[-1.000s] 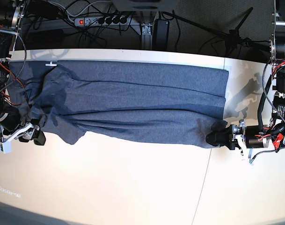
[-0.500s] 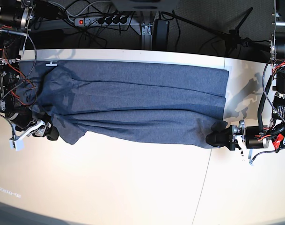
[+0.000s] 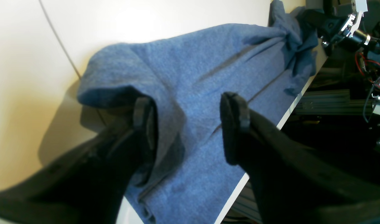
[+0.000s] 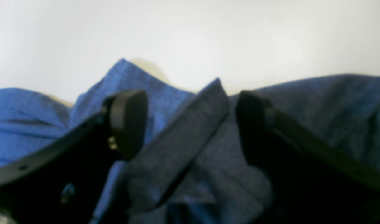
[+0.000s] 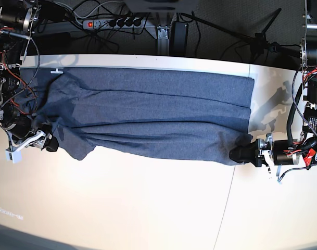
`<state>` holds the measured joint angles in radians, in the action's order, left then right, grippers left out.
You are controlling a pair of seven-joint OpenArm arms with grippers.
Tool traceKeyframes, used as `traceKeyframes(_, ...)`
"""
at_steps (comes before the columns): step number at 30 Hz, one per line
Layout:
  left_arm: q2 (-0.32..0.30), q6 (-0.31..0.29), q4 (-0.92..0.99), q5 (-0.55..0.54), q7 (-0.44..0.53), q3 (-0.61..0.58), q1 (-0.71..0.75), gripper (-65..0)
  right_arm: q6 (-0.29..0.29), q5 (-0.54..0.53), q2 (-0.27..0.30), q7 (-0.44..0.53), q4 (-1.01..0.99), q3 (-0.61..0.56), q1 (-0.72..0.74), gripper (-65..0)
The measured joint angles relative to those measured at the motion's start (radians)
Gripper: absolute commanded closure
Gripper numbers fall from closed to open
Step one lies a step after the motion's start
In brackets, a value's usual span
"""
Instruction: Fold the T-shirt properly
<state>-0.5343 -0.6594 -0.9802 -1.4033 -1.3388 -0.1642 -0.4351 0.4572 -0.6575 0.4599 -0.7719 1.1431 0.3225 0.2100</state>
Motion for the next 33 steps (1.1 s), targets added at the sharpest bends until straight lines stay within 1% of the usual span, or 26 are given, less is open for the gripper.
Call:
traceKeyframes(4,0.000,0.000,0.000,0.000,0.000,0.000,0.000,-33.3,-0.001,0.000,0.000,0.000,0.000,0.000,-0.008,-44.1)
traceKeyframes(5,0.000,0.000,0.000,0.000,0.000,0.000,0.000,-33.2,-0.001,-0.001,0.000,0.000,0.000,0.000,-0.011,-42.0)
traceKeyframes(6,0.000,0.000,0.000,0.000,0.000,0.000,0.000,-33.2,-0.001,0.000,-0.001,0.000,0.000,0.000,-0.012,-36.9)
traceKeyframes(8,0.000,0.000,0.000,0.000,0.000,0.000,0.000,-33.2,-0.001,0.000,0.000,0.001,-0.001,0.000,-0.013,-22.6)
traceKeyframes(9,0.000,0.000,0.000,0.000,0.000,0.000,0.000,-33.2,-0.002,0.000,0.000,0.004,-0.001,0.000,-0.012,-17.0)
traceKeyframes(11,0.000,0.000,0.000,0.000,0.000,0.000,0.000,-33.2,-0.002,0.004,0.000,0.008,-0.001,0.000,-0.013,-11.2)
traceKeyframes(13,0.000,0.000,0.000,0.000,0.000,0.000,0.000,-33.2,-0.002,0.042,-0.001,0.032,-0.001,0.000,-0.013,-7.0)
traceKeyframes(15,0.000,0.000,0.000,0.000,0.000,0.000,0.000,-33.2,-0.001,0.076,0.000,0.050,-0.001,0.000,-0.012,0.0)
traceKeyframes(21,0.000,0.000,0.000,0.000,0.000,0.000,0.000,-33.2,-0.001,0.141,-0.001,0.055,-0.002,0.000,-0.012,0.0)
traceKeyframes(25,0.000,0.000,0.000,0.000,0.000,0.000,0.000,-33.1,-0.001,0.142,-0.001,0.061,-0.002,0.000,-0.010,0.0)
traceKeyframes(27,0.000,0.000,0.000,0.000,0.000,0.000,0.000,-32.9,0.000,0.114,0.000,0.062,-0.002,0.000,-0.010,0.0)
traceKeyframes(31,0.000,0.000,0.000,0.000,0.000,0.000,0.000,-23.9,0.011,0.051,0.000,0.062,-0.002,0.000,-0.010,0.0)
traceKeyframes(33,0.000,0.000,0.000,0.000,0.000,0.000,0.000,-22.0,0.022,0.032,0.000,0.062,0.003,0.000,-0.010,0.0)
